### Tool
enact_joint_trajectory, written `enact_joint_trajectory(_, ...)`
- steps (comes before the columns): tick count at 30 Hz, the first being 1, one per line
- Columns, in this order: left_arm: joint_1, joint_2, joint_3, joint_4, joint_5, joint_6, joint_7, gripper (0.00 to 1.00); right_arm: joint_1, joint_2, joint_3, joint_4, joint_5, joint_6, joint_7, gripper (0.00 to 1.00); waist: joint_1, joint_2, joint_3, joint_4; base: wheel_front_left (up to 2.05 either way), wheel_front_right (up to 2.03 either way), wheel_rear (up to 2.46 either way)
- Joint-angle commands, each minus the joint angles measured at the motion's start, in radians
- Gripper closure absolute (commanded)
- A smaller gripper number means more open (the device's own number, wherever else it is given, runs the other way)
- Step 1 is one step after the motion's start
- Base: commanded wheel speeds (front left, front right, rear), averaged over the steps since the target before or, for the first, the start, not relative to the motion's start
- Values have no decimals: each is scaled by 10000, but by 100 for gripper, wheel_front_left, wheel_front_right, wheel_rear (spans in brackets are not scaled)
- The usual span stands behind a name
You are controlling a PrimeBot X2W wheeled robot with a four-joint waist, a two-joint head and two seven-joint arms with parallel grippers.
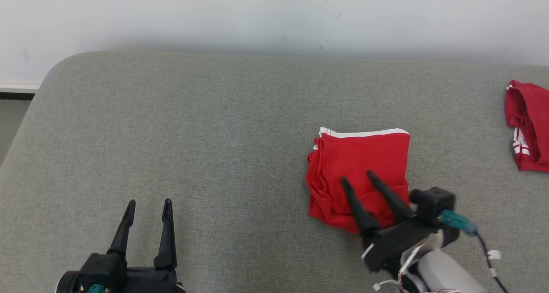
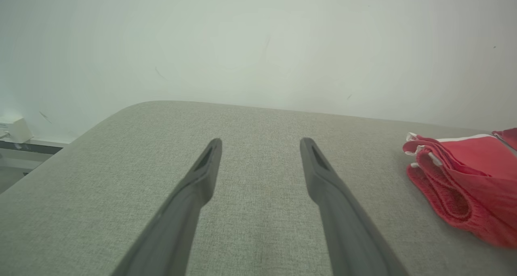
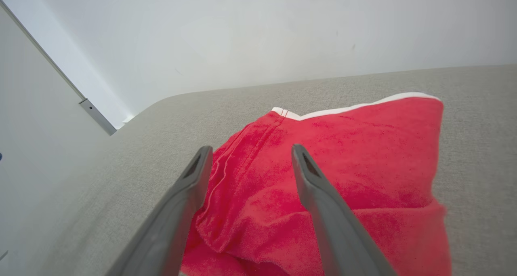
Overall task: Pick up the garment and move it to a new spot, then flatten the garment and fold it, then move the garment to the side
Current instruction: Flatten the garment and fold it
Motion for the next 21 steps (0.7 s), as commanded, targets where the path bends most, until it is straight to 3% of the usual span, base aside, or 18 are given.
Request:
enact_joint_trajectory(1, -7, -11, 37, 36, 42, 17, -26, 0, 47, -106, -166, -84, 104, -32, -127, 0, 0, 0, -35, -55, 0, 0, 0)
enact_joint_trajectory(13, -2, -11, -128, 52, 84, 6, -26, 0, 34, -671, -2096, 279, -477, -32, -621, 0, 0, 0, -181, -94, 0, 0, 0)
enact_joint_trajectory(14, -20, -10, -162, 53, 95, -1, -26, 0, -37, -699, -2149, 413, -603, -32, -640, 17, 0, 0, -172, -55, 0, 0, 0)
enact_joint_trajectory(16, -116, -10, -232, 55, 133, -14, -26, 0, -306, -699, -2137, 898, -979, -32, -652, 100, 0, 0, -106, 79, 0, 0, 0)
enact_joint_trajectory(21, -210, -11, -308, 72, 156, -43, -26, 0, -894, -586, -1927, 1758, -1447, -32, -693, 100, 0, 0, 16, 301, 0, 0, 0)
